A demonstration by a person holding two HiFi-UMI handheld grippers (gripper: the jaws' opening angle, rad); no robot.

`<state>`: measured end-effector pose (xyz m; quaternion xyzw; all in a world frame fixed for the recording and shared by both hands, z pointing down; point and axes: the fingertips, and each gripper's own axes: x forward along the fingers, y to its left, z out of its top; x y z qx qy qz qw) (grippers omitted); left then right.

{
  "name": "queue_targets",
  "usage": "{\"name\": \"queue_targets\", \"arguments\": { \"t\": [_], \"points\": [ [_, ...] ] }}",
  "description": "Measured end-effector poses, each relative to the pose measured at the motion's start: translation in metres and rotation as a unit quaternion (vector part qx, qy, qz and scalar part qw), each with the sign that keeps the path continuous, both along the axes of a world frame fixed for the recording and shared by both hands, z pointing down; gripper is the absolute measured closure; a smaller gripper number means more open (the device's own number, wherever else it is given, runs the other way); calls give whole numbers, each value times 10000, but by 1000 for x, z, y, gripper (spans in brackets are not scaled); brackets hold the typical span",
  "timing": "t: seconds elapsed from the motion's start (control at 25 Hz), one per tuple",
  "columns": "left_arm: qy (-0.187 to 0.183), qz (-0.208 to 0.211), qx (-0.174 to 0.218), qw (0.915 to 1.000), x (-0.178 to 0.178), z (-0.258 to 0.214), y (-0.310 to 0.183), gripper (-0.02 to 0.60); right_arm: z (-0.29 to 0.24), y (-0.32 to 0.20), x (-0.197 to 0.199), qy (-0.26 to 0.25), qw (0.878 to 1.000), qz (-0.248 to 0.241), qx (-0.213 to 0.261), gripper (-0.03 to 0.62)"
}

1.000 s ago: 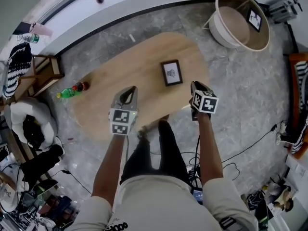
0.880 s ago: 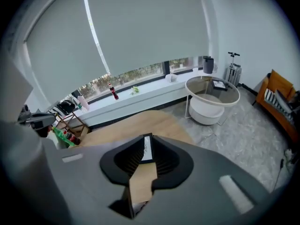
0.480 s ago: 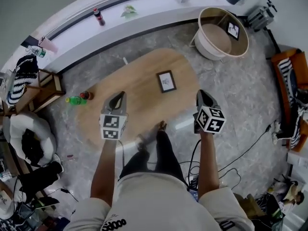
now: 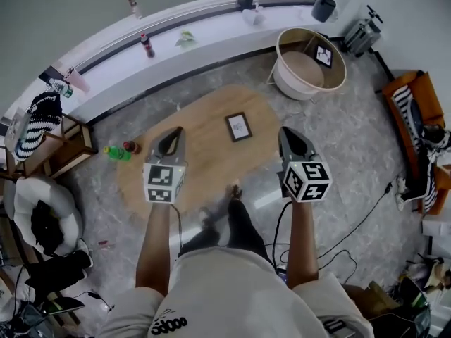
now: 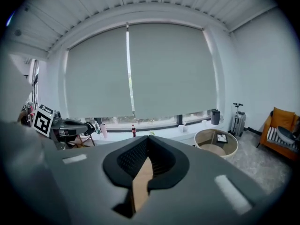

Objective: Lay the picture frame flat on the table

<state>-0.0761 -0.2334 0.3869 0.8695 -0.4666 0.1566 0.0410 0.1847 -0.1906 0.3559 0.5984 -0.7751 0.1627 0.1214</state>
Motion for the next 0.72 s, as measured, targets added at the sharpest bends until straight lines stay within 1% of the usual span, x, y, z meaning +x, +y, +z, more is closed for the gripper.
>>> {"name": "queue_targets", "arguments": {
  "t": [0.2,0.44,0.72],
  "points": [
    [119,181,387,9990,5,-47,26,571,-54,31,-19,196,9981,-297,499,591],
    [208,417,764,9960,12,-90,65,571,-102,71,-25,250,9948,-291,940,591],
    [191,545,1035,9929,5,-122,101,571,-140,107,-40,358,9902,-332,1312,591]
  ]
}}
